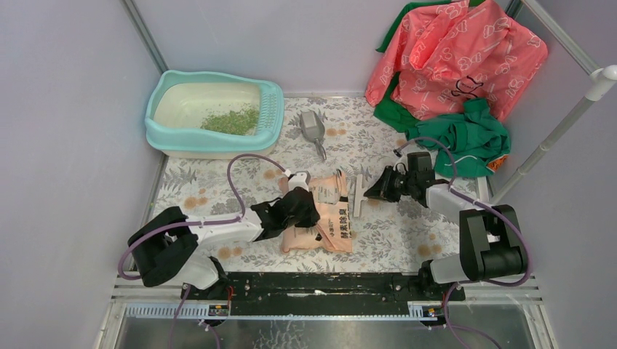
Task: Fill the litter box with clean litter
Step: Clamp the cat litter bag at the center of the board.
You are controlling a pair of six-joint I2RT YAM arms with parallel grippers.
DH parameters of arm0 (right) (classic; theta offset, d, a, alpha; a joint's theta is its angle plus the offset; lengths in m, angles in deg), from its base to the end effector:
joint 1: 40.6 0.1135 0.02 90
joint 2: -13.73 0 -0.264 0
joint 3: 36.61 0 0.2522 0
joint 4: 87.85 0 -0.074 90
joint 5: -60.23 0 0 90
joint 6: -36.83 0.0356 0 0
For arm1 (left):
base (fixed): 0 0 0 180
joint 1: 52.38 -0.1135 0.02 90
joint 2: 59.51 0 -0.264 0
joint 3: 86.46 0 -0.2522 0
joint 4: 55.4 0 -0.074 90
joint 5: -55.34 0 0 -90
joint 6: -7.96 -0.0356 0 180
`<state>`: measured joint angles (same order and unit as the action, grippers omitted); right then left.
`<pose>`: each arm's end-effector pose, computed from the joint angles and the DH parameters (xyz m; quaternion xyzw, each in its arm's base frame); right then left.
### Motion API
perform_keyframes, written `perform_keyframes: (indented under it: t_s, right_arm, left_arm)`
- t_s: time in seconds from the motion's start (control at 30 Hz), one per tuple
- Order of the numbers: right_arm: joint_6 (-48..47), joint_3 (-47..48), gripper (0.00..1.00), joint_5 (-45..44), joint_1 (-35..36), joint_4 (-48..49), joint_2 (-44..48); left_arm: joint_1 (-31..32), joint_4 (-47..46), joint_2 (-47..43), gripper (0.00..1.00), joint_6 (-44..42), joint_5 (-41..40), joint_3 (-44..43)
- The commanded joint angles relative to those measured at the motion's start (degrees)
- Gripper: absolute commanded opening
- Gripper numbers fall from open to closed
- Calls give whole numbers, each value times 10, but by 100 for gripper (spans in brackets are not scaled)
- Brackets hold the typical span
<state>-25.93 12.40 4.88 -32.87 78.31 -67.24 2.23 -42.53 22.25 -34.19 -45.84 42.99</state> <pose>0.2594 0.0556 0.1667 0.0394 0.8907 0.3711 0.2597 0.1655 -0.2211 0.1683 0.0161 0.9170 -0.2465 0.3130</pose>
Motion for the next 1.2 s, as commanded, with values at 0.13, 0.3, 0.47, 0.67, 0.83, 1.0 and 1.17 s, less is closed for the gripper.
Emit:
perform_keyframes:
  t_s: [0.13,0.3,0.47,0.67,0.83,1.0,1.17]
  right_arm:
    - [13,25,0,63,0,92,-14]
    - [13,35,0,70,0,97,-41]
    - [13,45,0,76,0,103,-60]
    - [25,48,0,99,1,131,-75]
    - [40,44,0,120,1,157,-90]
    - [52,41,0,134,3,175,-105]
    - [64,36,0,140,16,195,-123]
  left_arm:
    - [-11,-7,17,24,-2,4,56]
    - [-11,-26,24,24,3,9,79]
    - [-14,-31,12,23,5,10,103]
    - [-20,-28,-17,23,4,10,128]
    - [-26,-28,-33,23,1,12,135]
    - [-27,-28,-37,23,0,13,137]
    - [-28,-34,-36,23,0,15,137]
